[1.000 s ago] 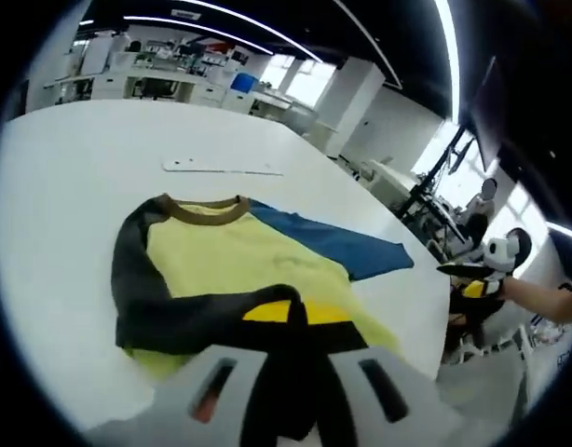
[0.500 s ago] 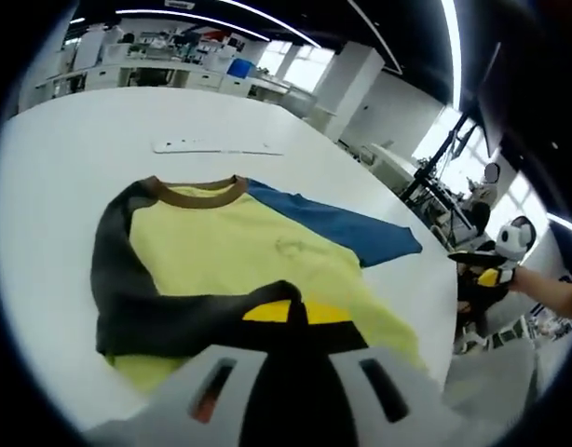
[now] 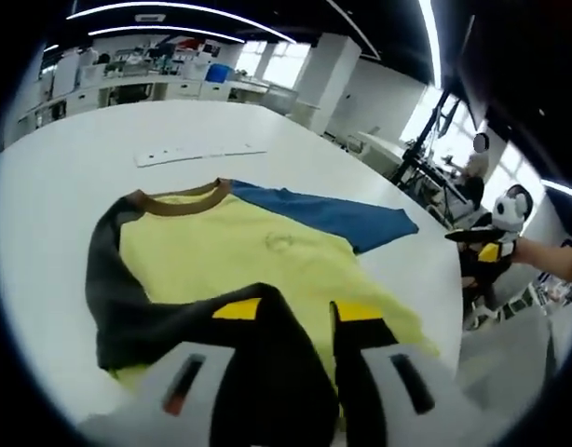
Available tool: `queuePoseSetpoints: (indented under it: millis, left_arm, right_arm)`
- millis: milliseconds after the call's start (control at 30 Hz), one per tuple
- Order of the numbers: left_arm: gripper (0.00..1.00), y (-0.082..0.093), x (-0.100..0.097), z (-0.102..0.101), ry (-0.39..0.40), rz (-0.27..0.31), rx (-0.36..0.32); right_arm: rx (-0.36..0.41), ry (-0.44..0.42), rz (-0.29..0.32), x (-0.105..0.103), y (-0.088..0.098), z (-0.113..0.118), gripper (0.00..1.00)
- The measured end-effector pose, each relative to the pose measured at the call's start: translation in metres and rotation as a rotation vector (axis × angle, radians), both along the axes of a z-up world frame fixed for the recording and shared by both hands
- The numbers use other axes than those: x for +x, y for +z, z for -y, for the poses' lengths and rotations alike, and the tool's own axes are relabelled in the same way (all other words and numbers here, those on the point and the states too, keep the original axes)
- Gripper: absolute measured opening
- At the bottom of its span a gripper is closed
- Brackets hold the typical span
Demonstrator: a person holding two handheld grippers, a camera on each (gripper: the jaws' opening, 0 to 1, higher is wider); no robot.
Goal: Fold the garment on the visible template until the final outline fits inside the template.
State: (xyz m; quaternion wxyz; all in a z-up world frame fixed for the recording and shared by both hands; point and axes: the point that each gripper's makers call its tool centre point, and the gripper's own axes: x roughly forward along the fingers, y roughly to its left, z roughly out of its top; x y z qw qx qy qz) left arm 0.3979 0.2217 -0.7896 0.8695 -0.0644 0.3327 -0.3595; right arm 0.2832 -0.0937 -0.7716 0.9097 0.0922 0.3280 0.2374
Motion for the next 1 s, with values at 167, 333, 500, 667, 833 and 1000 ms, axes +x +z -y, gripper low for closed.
queuePoseSetpoints:
  millis: [167, 333, 500, 667, 833, 1000]
  left_arm:
    - [0.51, 0.007, -0.004, 0.001, -0.019, 0.030, -0.017]
    - [0.71, 0.015, -0.008, -0.003, -0.024, 0.058, -0.017]
    - [0.81, 0.021, -0.017, -0.009, -0.027, 0.055, -0.037]
    - [0.82, 0.019, -0.021, -0.022, -0.014, 0.051, -0.044]
    - [0.81, 0.018, -0.027, -0.037, 0.017, 0.039, -0.052]
    - [0.79, 0.011, -0.035, -0.052, 0.048, 0.015, -0.046]
  right_arm:
    - [0.004, 0.003, -0.005, -0.001, -0.001, -0.002, 0.89]
    - [0.004, 0.008, -0.006, 0.000, -0.002, -0.004, 0.89]
    - [0.004, 0.010, -0.006, 0.001, -0.003, -0.006, 0.88]
    - [0.003, 0.016, -0.007, 0.001, -0.003, -0.009, 0.88]
    - [-0.001, 0.023, -0.005, 0.001, -0.004, -0.011, 0.88]
    - [-0.006, 0.029, -0.004, 0.001, -0.005, -0.011, 0.87]
